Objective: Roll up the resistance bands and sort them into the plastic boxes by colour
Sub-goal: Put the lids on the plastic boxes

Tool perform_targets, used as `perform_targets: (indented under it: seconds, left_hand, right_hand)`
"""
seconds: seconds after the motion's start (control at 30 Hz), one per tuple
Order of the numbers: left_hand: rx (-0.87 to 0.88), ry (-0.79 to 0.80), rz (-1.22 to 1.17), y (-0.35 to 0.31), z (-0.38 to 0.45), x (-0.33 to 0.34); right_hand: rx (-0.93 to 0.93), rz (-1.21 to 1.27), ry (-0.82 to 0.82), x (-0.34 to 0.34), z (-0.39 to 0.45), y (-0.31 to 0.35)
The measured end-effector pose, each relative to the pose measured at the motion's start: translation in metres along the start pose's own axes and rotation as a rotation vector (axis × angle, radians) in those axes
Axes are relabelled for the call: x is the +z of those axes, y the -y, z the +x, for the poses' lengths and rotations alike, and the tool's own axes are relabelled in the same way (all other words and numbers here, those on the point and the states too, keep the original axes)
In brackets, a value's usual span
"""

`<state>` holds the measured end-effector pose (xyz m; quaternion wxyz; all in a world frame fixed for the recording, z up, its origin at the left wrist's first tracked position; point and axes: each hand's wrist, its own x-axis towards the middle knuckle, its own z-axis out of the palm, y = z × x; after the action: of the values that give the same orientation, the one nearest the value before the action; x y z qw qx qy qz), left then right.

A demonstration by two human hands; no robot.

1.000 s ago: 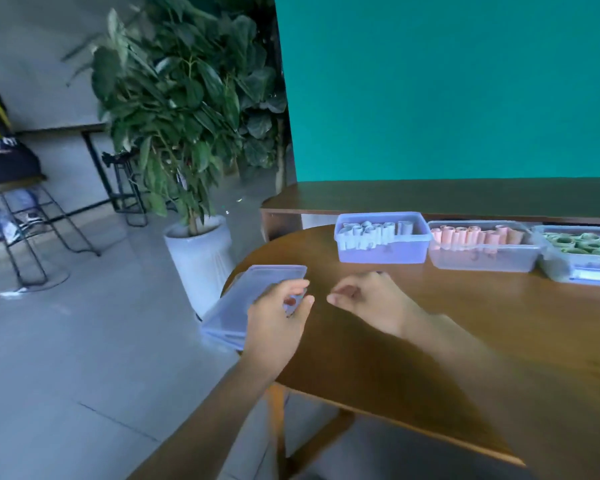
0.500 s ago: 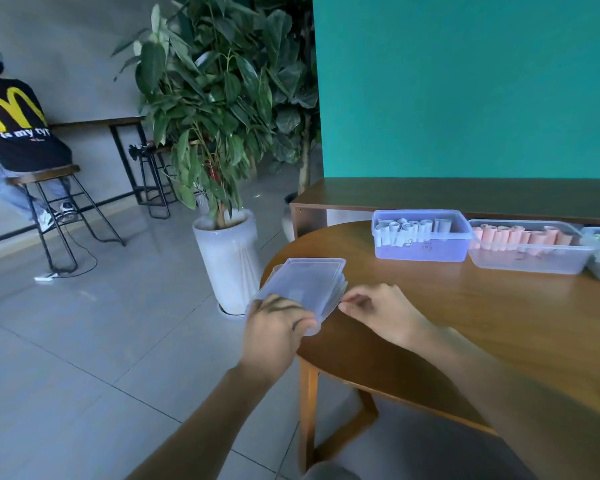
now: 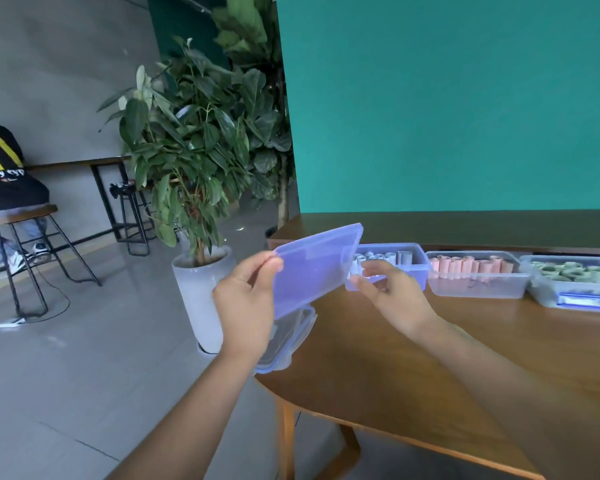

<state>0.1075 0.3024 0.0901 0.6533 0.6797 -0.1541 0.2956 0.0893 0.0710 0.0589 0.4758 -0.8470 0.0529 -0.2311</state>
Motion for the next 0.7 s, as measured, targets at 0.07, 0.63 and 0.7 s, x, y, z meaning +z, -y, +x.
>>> perform_targets:
  seconds: [0.07, 0.63, 0.7]
  left_hand:
    - [-0.086, -0.042, -0.151, -0.008, 0.002, 0.013]
    - [-0.409, 0.084, -0.370, 0.015, -0.018, 0.096]
    - [-0.347, 0.132, -0.197, 0.029, -0.004, 0.097]
  right_hand:
    - [0.115, 0.015, -0.040, -0.015, -0.001, 0.003]
    - [0.230, 0.790, -0.175, -0.068, 0.011, -0.014]
    - [0.200, 0.683, -0.179, -0.072, 0.021, -0.023]
